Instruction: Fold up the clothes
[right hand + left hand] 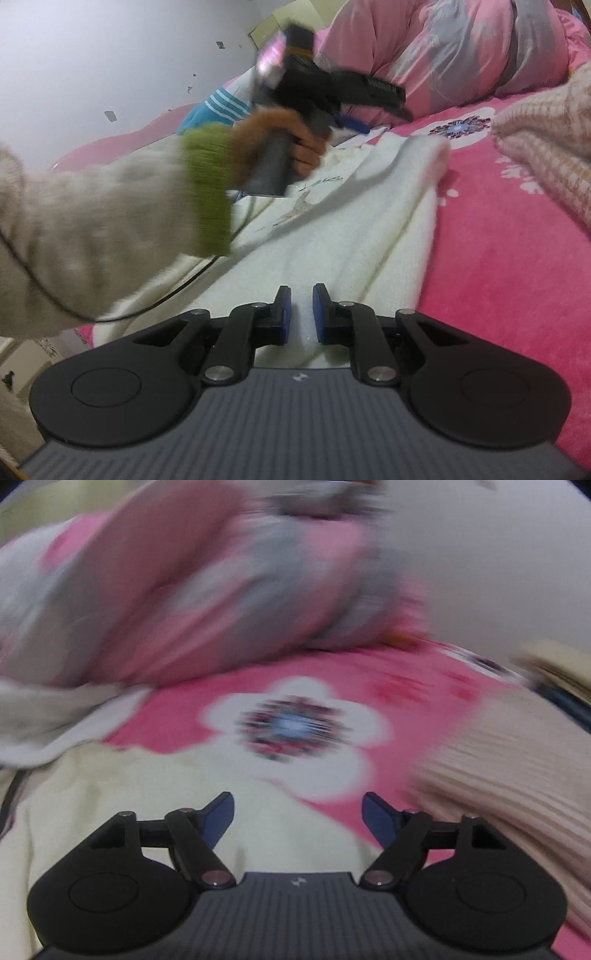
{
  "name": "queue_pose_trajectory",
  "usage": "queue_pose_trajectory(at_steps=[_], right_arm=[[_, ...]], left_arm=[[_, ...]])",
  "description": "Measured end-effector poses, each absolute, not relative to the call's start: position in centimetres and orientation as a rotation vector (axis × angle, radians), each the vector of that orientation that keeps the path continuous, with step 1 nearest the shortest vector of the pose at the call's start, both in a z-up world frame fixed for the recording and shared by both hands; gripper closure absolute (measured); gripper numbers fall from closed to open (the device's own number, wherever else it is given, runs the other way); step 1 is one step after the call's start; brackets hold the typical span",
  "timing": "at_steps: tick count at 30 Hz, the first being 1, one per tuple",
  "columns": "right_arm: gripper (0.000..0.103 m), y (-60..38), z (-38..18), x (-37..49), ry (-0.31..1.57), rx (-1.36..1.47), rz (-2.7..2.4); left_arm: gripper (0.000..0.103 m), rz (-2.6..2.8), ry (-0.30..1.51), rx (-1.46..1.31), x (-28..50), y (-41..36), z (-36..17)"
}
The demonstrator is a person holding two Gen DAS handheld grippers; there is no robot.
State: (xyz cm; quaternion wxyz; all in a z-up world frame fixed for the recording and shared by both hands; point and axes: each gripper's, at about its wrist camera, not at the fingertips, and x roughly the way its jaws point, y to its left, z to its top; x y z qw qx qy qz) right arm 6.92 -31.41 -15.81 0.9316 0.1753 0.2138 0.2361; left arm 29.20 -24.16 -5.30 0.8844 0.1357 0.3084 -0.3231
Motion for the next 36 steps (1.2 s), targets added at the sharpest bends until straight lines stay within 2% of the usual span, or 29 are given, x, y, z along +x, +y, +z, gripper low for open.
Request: queue_pose_trajectory(at_steps=[4, 6, 7, 11, 14, 17, 23, 30, 36], right_arm=[[0.090, -30.7, -15.6, 6.5, 0.422, 0.308, 0.460], [0.090, -30.5, -15.5, 6.3, 0.414, 0.297, 0.452], [0.090, -30.5, -15.4, 6.2, 0.410, 0.296, 0.449], [0.089, -32.6, -14.2, 5.3, 0.375, 0.357, 0.436], [0.086, -36.1, -12.4, 5.1, 0.308, 0.456, 0.387], [0.084, -38.5, -11.3, 6.7, 0.298, 0.470, 0.310], [0.082, -38.7, -11.7, 13.9, 0.465, 0.420, 0.217], [0.082, -38.9, -12.4, 20.4, 0.550, 0.454, 0.246], [0.081, -39.4, -13.5, 22.7, 0.603, 0.528, 0.276]], left_arm=[[0.024, -0.733, 0.623, 0.527, 23.5, -26.9, -6.2], [0.037, -0.686, 0.625, 0.594, 22.7, -27.4, -7.4], [0.046, -0.659, 0.629, 0.620, 22.5, -27.5, -8.0], [0.064, -0.686, 0.693, 0.413, 23.9, -25.1, -7.5], [0.069, -0.734, 0.717, 0.260, 24.8, -23.0, -7.4], [0.070, -0.754, 0.748, 0.120, 25.9, -21.1, -7.7], [0.075, -0.770, 0.751, -0.029, 26.7, -19.3, -8.7], [0.076, -0.792, 0.731, -0.144, 26.8, -17.6, -9.4], [0.076, -0.813, 0.720, -0.179, 26.9, -16.8, -9.7]])
